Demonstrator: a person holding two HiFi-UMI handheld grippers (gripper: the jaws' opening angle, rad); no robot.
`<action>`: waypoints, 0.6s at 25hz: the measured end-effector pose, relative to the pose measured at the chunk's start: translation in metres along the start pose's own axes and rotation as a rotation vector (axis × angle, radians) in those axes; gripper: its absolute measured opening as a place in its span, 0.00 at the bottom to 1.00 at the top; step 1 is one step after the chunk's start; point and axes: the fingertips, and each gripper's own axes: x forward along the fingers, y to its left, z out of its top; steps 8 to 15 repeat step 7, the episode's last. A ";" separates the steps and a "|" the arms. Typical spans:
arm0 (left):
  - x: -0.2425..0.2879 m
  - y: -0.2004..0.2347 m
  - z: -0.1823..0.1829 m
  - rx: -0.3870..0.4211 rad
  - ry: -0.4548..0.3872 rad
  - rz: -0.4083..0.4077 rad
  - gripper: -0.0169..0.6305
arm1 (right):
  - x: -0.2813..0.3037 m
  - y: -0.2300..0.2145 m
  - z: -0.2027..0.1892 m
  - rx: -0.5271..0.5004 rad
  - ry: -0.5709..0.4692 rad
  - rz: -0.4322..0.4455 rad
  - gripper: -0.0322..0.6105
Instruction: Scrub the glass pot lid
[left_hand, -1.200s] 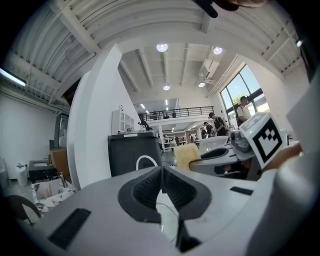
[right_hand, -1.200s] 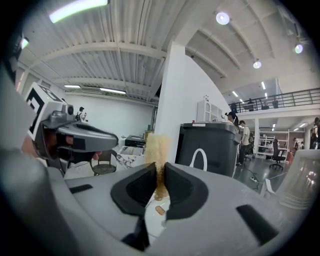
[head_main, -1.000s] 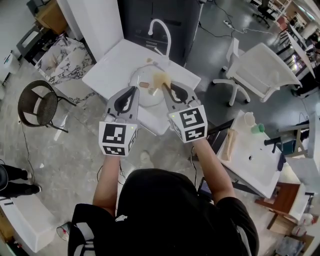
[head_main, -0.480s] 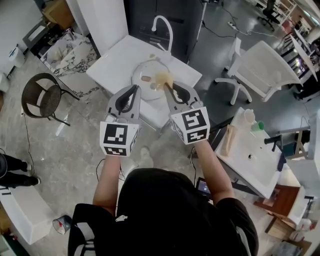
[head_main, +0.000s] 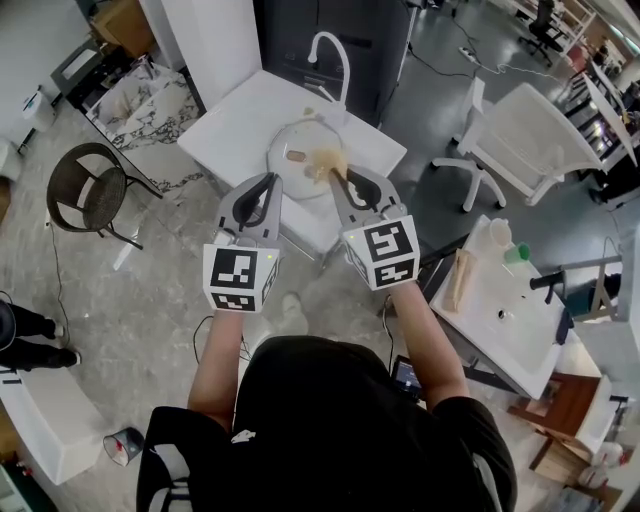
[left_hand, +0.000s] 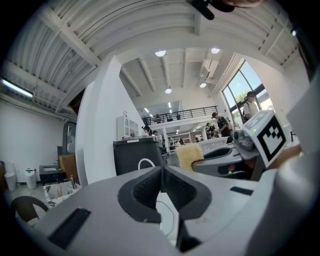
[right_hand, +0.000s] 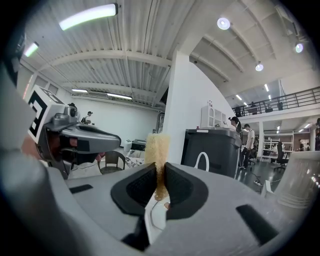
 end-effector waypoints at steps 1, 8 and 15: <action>0.000 -0.002 -0.001 0.002 0.003 -0.004 0.05 | 0.000 0.000 0.000 0.001 -0.001 0.000 0.10; 0.000 -0.006 -0.002 0.009 0.001 -0.011 0.05 | 0.000 0.000 -0.002 0.007 -0.002 0.001 0.10; 0.000 -0.006 -0.002 0.009 0.001 -0.011 0.05 | 0.000 0.000 -0.002 0.007 -0.002 0.001 0.10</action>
